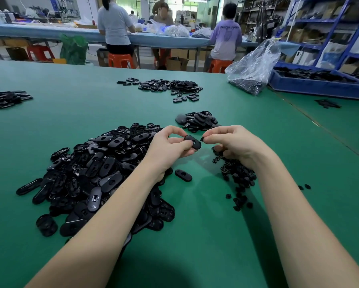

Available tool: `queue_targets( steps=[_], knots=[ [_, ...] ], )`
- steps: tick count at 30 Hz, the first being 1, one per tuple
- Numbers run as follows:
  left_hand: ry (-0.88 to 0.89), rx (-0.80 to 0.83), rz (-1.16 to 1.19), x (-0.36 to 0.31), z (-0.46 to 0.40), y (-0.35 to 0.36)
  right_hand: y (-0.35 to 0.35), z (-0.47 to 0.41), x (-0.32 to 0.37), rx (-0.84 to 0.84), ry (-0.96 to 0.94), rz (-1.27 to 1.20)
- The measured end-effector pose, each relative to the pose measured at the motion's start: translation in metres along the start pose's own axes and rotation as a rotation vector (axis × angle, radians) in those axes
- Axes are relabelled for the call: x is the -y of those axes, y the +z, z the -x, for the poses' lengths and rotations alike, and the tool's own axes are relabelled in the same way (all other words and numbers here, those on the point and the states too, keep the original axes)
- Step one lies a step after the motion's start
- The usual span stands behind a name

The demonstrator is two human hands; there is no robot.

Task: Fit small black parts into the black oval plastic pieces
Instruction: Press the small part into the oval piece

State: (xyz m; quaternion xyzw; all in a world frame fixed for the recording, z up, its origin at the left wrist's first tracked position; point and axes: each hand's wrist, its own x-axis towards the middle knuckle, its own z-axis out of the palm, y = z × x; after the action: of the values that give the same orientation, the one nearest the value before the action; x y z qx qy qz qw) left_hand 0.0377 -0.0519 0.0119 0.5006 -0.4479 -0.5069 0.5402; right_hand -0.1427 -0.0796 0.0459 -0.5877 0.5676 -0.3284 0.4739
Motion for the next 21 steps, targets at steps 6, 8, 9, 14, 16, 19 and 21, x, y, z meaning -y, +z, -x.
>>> queue_targets(
  steps=[6,8,9,14,16,19,21],
  knots=[
    [0.037,0.006,-0.027,0.002,0.0,-0.001,0.006,0.0,0.002,-0.033,-0.029,0.052],
    [0.054,0.017,-0.03,0.002,0.0,-0.001,0.008,0.0,0.002,-0.04,-0.041,0.086],
    [0.064,0.017,-0.045,0.001,0.001,-0.001,0.009,0.001,0.002,-0.047,-0.049,0.095],
    [0.098,0.009,-0.138,-0.004,0.004,-0.001,0.01,0.0,0.002,-0.091,-0.095,0.077],
    [0.109,0.001,-0.169,-0.005,0.005,-0.002,0.011,0.0,0.002,-0.089,-0.104,0.084],
    [0.124,-0.006,-0.21,-0.006,0.006,-0.003,0.011,-0.001,0.002,-0.086,-0.123,0.098],
    [0.13,-0.007,-0.227,-0.006,0.006,-0.002,0.011,-0.001,0.003,-0.078,-0.131,0.113]
  ],
)
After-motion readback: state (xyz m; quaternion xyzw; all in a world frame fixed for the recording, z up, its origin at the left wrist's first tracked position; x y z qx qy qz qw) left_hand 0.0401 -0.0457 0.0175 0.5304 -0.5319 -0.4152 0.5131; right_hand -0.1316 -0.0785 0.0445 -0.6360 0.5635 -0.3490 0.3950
